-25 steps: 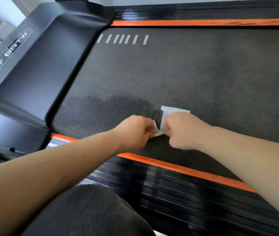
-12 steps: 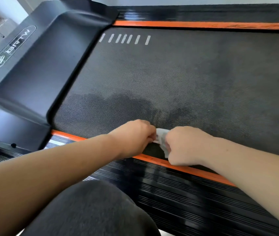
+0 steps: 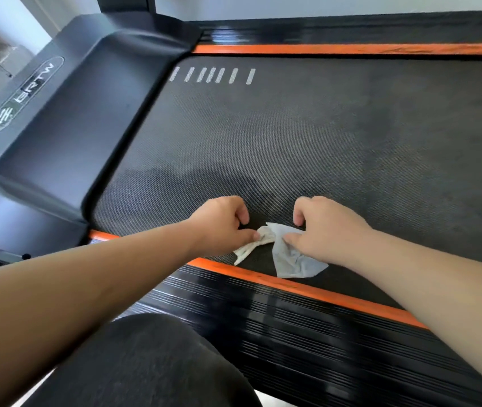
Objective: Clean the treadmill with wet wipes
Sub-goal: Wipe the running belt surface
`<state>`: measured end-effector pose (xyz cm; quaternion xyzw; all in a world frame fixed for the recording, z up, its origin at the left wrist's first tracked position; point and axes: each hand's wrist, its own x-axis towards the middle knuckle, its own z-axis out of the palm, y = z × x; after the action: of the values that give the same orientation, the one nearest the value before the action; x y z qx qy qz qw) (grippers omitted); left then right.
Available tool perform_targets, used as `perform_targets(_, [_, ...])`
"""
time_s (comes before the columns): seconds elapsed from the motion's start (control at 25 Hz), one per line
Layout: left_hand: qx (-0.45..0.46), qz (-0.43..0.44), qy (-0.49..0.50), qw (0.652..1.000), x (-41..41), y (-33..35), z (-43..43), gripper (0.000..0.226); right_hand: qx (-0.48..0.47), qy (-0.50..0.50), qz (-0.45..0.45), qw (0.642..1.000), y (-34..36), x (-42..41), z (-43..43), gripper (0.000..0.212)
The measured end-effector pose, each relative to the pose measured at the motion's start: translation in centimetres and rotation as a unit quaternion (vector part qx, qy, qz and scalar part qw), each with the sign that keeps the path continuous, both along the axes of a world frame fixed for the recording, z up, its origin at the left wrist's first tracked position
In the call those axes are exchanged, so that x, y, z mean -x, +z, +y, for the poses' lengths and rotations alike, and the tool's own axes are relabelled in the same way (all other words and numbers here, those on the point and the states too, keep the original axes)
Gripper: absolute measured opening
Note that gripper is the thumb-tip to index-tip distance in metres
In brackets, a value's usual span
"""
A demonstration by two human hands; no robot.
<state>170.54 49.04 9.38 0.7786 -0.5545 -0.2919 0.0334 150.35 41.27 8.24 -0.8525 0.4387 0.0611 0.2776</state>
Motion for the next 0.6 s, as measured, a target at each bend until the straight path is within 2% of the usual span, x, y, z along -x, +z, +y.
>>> perform_targets(0.16, [0.011,0.034,-0.051,0.998,1.5,0.3,0.2,0.011,0.012,-0.008,-0.038,0.999,0.0,-0.3,-0.4,0.020])
perform_targets(0.24, [0.026,0.084,0.022,0.996,1.3,0.9,-0.3,0.008,0.004,-0.060,-0.069,0.996,0.3,-0.5,-1.0,0.014])
perform_targets(0.36, [0.041,0.176,0.149,0.972,0.5,1.9,-1.4,0.006,-0.050,-0.145,-0.112,0.982,0.5,-0.7,-2.5,0.010])
perform_targets(0.44, [0.027,0.221,0.164,0.961,0.3,2.4,-2.1,0.002,-0.103,-0.180,-0.137,0.969,0.6,-0.7,-3.1,0.020])
perform_targets(0.6, [-0.008,0.235,0.163,0.958,0.1,2.4,-3.9,0.022,-0.126,-0.197,-0.166,0.958,1.2,-1.5,-4.6,0.046])
